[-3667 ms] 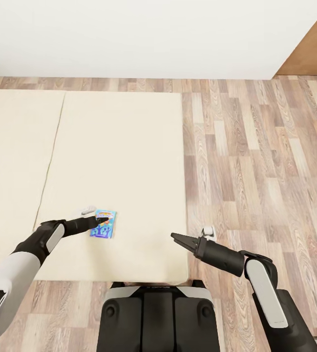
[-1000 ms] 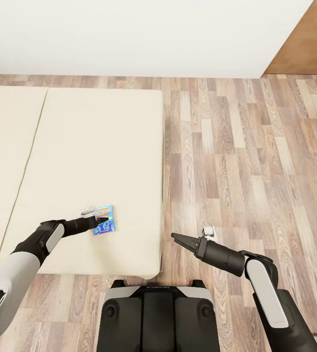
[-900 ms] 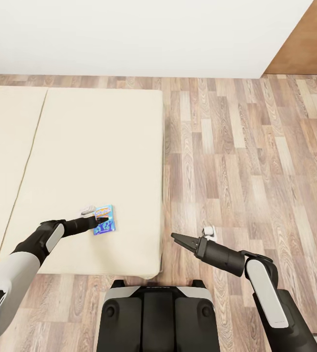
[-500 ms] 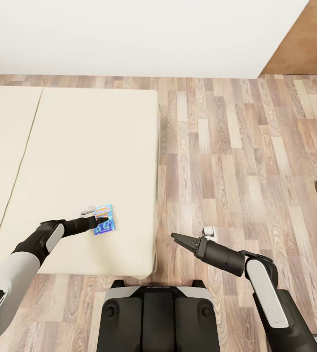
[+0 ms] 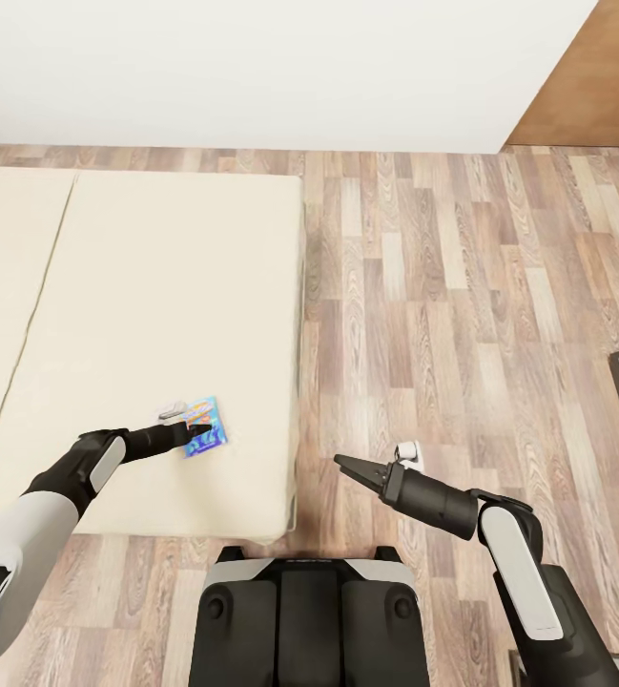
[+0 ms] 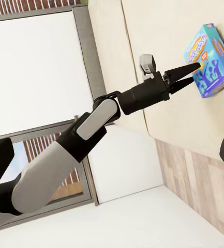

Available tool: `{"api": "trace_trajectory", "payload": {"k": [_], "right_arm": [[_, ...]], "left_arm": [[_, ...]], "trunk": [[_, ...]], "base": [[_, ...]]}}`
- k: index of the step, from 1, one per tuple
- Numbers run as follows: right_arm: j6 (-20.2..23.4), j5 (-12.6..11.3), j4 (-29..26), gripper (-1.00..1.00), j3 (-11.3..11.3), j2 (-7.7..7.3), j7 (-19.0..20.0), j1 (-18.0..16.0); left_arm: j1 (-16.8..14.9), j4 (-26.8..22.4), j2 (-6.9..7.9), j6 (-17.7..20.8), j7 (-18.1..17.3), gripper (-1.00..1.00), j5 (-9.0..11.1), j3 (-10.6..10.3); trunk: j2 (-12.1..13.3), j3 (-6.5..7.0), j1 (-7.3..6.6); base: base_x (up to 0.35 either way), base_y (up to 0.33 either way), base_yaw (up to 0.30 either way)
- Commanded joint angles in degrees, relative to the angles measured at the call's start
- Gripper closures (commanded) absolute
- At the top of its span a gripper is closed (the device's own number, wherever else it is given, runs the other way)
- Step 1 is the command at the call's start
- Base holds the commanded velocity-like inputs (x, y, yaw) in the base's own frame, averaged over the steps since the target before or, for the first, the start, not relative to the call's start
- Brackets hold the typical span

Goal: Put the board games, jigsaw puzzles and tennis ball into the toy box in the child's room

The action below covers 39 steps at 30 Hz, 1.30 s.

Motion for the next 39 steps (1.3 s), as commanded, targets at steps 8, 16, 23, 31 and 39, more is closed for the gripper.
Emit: {"api": "trace_trajectory", "payload": {"k": [8, 16, 23, 31, 39], "right_arm": [[0.21, 0.28, -0.01, -1.0, -0.03, 0.01, 0.41, -0.03], [0.21, 0.28, -0.01, -1.0, 0.01, 0.09, 0.41, -0.03], [0.21, 0.28, 0.03, -1.0, 0.03, 0.1, 0.41, -0.03], [0.21, 0.28, 0.03, -1.0, -0.02, 0.1, 0.41, -0.03], [0.21, 0.28, 0.02, -1.0, -0.03, 0.1, 0.41, -0.03]], "left_arm": [[-0.01, -0.06, 0.02, 0.4, 0.06, -1.0, 0.54, -0.13], [-0.01, -0.06, 0.0, 0.4, 0.07, -1.0, 0.54, -0.11], [-0.01, -0.08, 0.0, 0.4, 0.06, -1.0, 0.54, -0.11], [-0.01, -0.06, 0.0, 0.4, 0.09, -1.0, 0.54, -0.11], [-0.01, -0.07, 0.0, 0.45, 0.24, -1.0, 0.43, -0.18]], "trunk": [[-0.09, -0.06, 0.03], [-0.09, -0.06, 0.03], [-0.09, -0.06, 0.03], [-0.09, -0.06, 0.03], [-0.09, -0.06, 0.03]], "base": [[0.0, -0.078, 0.0], [0.0, -0.096, 0.0], [0.0, -0.105, 0.0], [0.0, -0.139, 0.0], [0.0, -0.102, 0.0]]}}
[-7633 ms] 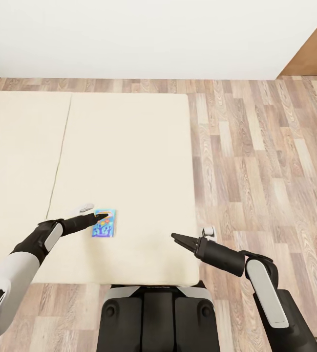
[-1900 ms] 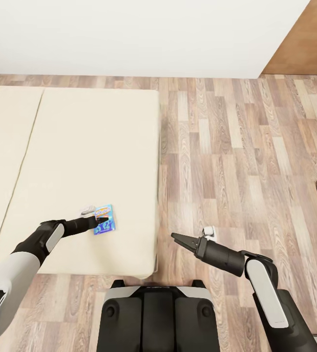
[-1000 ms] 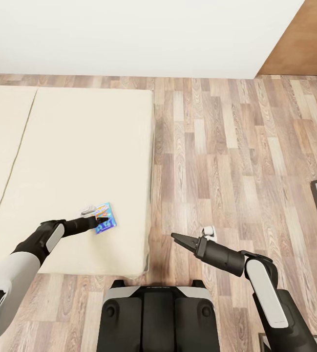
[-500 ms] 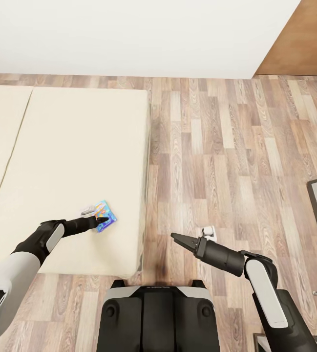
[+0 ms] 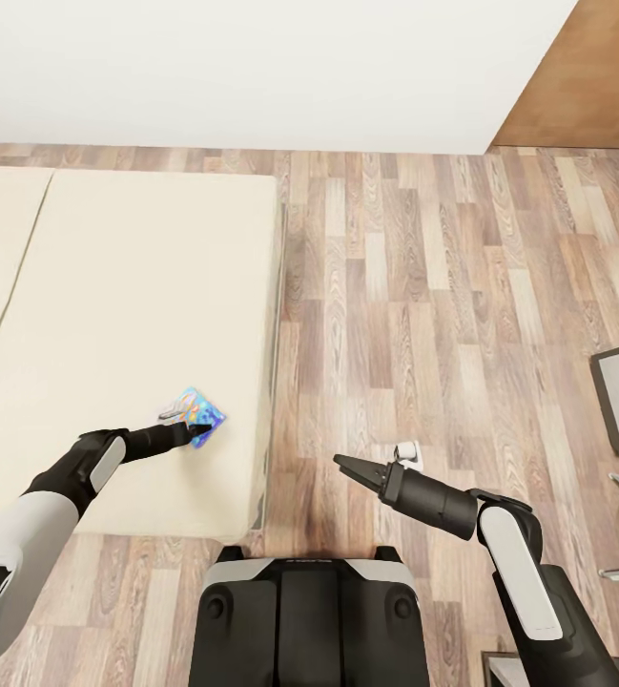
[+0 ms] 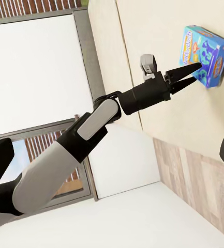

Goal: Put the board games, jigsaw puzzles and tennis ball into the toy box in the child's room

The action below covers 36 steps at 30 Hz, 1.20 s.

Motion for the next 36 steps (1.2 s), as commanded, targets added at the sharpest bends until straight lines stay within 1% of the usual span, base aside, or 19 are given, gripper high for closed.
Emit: {"api": "trace_trajectory", "payload": {"k": [1, 7, 10, 13, 15, 18, 24, 29, 36], "right_arm": [[0.2, 0.26, 0.0, -1.0, -0.02, -0.01, 0.33, -0.03], [0.2, 0.26, -0.02, -1.0, 0.04, 0.08, 0.16, -0.03], [0.2, 0.26, 0.0, -1.0, 0.16, 0.17, -0.04, -0.03], [0.2, 0.3, 0.01, -1.0, 0.25, 0.22, -0.13, -0.03], [0.2, 0.32, 0.02, -1.0, 0.29, 0.24, -0.15, -0.03], [0.2, 0.51, 0.03, -1.0, 0.36, 0.31, -0.18, -0.03], [0.2, 0.66, 0.03, -1.0, 0.19, 0.27, -0.13, -0.03], [0.2, 0.72, 0.03, -1.0, 0.19, 0.3, -0.2, -0.03], [0.2, 0.81, 0.04, -1.0, 0.22, 0.34, -0.27, -0.04]], "left_arm": [[-0.01, -0.04, 0.08, 0.45, 0.1, -1.0, 0.51, -0.29], [-0.01, -0.04, 0.84, 0.54, 0.88, -1.0, 0.42, -0.32], [-0.01, -0.04, 1.36, 0.55, 1.94, -1.0, 0.34, -0.31], [-0.01, -0.04, 1.52, 0.55, 3.0, -1.0, 0.31, -0.29], [-0.01, -0.04, 1.56, 0.55, 3.69, -1.0, 0.31, -0.26], [-0.01, -0.04, 1.61, 0.55, 6.05, -1.0, 0.3, -0.17], [-0.01, -0.04, 1.5, 0.28, 8.18, -1.0, 0.33, -0.16], [-0.01, -0.04, 1.34, -0.66, 8.88, -1.0, 0.36, -0.19], [-0.01, -0.04, 1.28, -2.45, 9.17, -1.0, 0.38, 0.39]], "trunk": [[-0.09, -0.06, 0.03], [-0.09, -0.06, 0.03], [-0.09, -0.06, 0.03], [-0.09, -0.06, 0.03], [-0.09, -0.06, 0.03], [-0.09, -0.06, 0.03], [-0.09, -0.06, 0.03], [-0.09, -0.06, 0.03], [-0.09, -0.06, 0.03]], "base": [[0.0, -0.011, 0.0], [0.0, -0.004, 0.0], [0.0, 0.0, 0.0], [0.0, 0.0, 0.0], [0.0, 0.0, 0.0], [0.0, 0.0, 0.0], [0.0, 0.0, 0.0], [0.0, 0.0, 0.0], [0.0, 0.0, 0.0]]}}
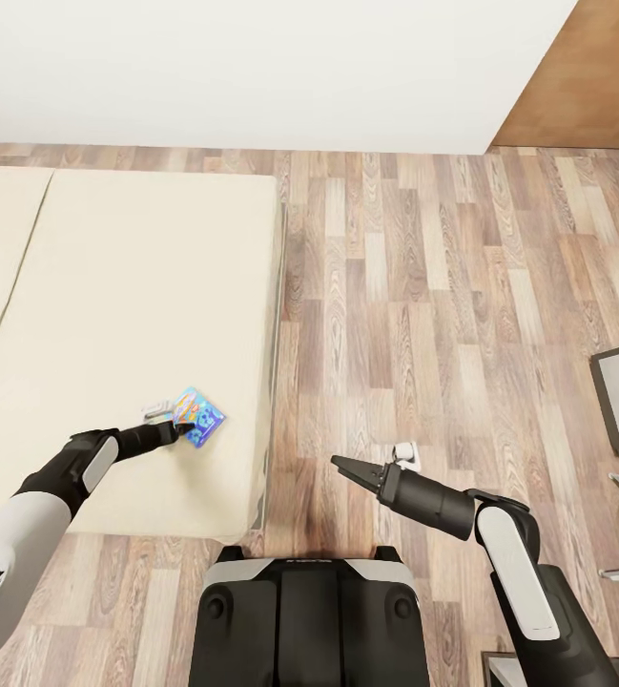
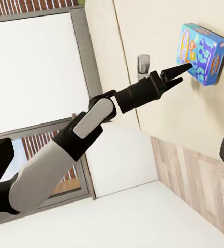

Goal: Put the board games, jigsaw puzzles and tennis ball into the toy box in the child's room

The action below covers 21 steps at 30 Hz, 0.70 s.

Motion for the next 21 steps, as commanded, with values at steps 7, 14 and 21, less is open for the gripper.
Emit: {"api": "trace_trajectory", "payload": {"k": [7, 14, 21], "right_arm": [[0.12, 0.31, -0.01, -1.0, 0.22, -0.01, 0.23, -0.06], [0.04, 0.39, -0.01, -1.0, 0.17, 0.03, 0.18, -0.05], [0.02, 0.46, -0.01, -1.0, 0.24, 0.07, -0.08, -0.08]], "left_arm": [[-0.01, -0.06, -0.13, -2.01, 0.07, -1.0, 0.58, 0.11], [-0.01, -0.07, -0.14, -4.2, 0.07, -1.0, 0.71, 0.13], [-0.01, -0.29, -0.14, -4.68, 0.14, -1.0, 0.77, 0.18]], "trunk": [[-0.09, -0.06, 0.03], [-0.09, -0.06, 0.03], [-0.09, -0.06, 0.03]], "base": [[0.0, 0.0, 0.0], [0.0, 0.0, 0.0], [0.0, 0.0, 0.0]]}}
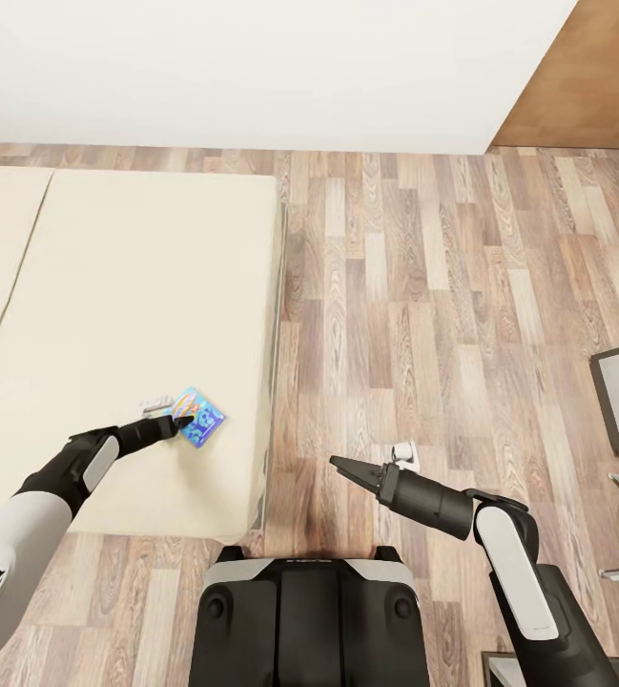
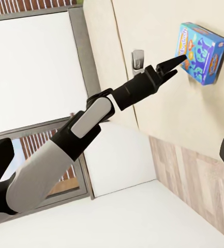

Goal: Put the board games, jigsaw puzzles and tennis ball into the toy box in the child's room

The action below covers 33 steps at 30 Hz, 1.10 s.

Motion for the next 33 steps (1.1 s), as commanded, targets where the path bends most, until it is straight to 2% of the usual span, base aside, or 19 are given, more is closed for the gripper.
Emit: {"api": "trace_trajectory", "payload": {"k": [1, 16, 19, 22, 26, 33], "right_arm": [[0.14, 0.24, -0.01, -1.0, 0.01, -0.02, 0.29, -0.03], [0.14, 0.33, -0.01, -1.0, -0.39, -0.1, 0.32, -0.02], [0.14, 0.34, -0.01, -1.0, -0.41, -0.1, 0.33, -0.01], [0.14, 0.34, -0.01, -1.0, -0.42, -0.1, 0.33, -0.01], [0.14, 0.34, -0.01, -1.0, -0.42, -0.1, 0.33, 0.01], [0.14, 0.34, -0.01, -1.0, -0.49, -0.13, 0.33, 0.0]], "left_arm": [[-0.01, -0.17, 0.02, 0.44, 0.01, -1.0, 0.59, -0.1], [-0.01, -2.64, -0.22, 0.1, 0.06, -1.0, 0.51, -0.06], [-0.01, -2.83, -0.23, -1.18, 0.23, -1.0, 0.46, -0.06], [-0.01, -2.74, -0.23, -3.57, 2.4, -1.0, 0.51, -0.06], [-0.01, -2.66, -0.23, -4.55, 5.13, -1.0, 0.61, -0.1], [-0.02, -2.64, -0.23, -4.69, 5.86, -1.0, 0.6, -0.19]], "trunk": [[-0.09, -0.06, 0.03], [-0.09, -0.06, 0.03], [-0.09, -0.06, 0.03], [-0.09, -0.06, 0.03], [-0.09, -0.06, 0.03], [-0.09, -0.06, 0.03]], "base": [[0.0, 0.0, 0.0], [0.0, 0.0, 0.0], [0.0, 0.0, 0.0], [0.0, 0.0, 0.0], [0.0, 0.0, 0.0], [0.0, 0.0, 0.0]]}}
